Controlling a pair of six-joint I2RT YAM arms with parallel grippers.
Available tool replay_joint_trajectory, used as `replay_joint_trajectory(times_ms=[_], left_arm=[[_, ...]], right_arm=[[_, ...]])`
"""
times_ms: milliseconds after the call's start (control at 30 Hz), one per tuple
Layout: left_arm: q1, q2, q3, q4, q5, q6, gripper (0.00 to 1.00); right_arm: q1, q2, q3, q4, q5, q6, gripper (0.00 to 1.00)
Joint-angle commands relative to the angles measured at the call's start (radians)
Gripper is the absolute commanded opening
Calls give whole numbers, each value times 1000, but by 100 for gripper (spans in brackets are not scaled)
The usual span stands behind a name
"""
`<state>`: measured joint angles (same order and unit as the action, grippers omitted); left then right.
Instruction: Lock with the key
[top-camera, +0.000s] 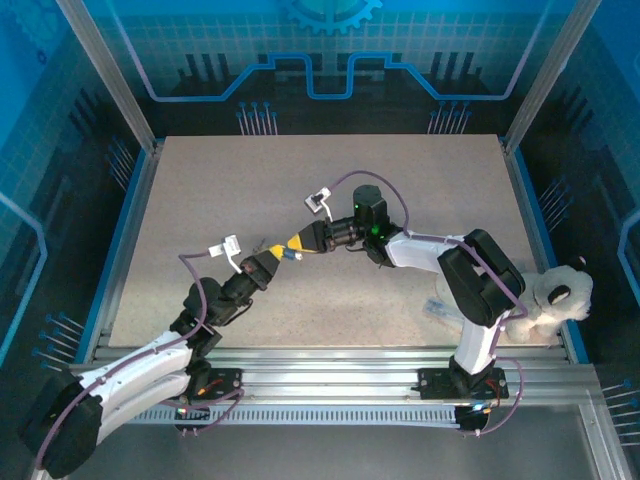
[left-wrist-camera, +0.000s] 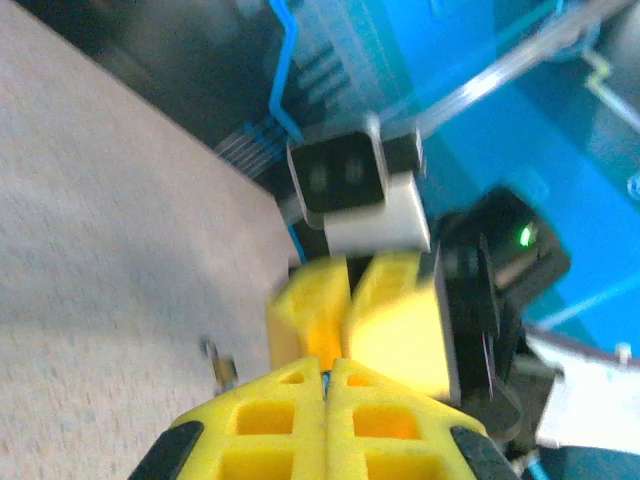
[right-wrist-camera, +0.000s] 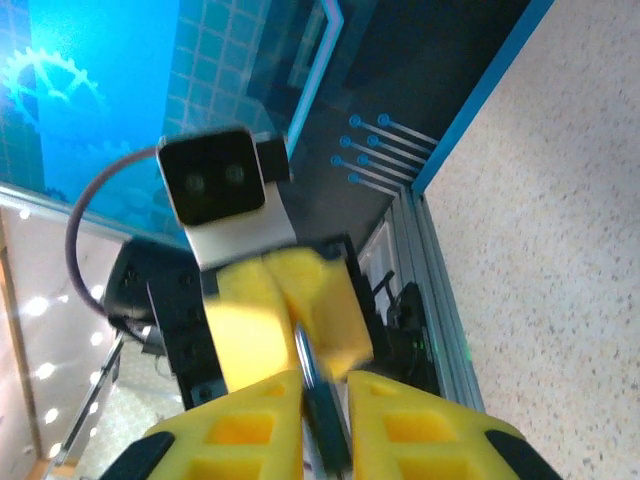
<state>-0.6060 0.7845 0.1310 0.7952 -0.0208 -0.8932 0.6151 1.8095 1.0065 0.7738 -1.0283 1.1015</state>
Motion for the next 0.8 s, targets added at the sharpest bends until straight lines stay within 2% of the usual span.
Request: replay_joint_trajectory(times_ms=[0, 167, 267, 333, 367, 600, 767], left_arm=[[-34, -12, -22, -94, 117, 14, 0], [-34, -46, -12, -141, 99, 28, 0], [-34, -55, -3, -164, 90, 34, 0], [-32, -54, 2, -177, 87, 40, 0], [-33, -53, 6, -182, 85, 42, 0], [-28, -27, 54, -219, 81, 75, 0], [-24, 18, 109, -236, 82, 114, 0]], right_arm=[[3, -56, 23, 42, 84, -30, 22], [-11, -82, 9, -4, 96, -70, 33], [-23, -107, -1, -61, 116, -112, 46], [-36, -134, -6, -126, 139, -156, 66], [-44, -146, -7, -178, 155, -190, 99], [-86, -273, 9, -580, 380, -434, 100], [-74, -347, 49, -850, 627, -604, 100]])
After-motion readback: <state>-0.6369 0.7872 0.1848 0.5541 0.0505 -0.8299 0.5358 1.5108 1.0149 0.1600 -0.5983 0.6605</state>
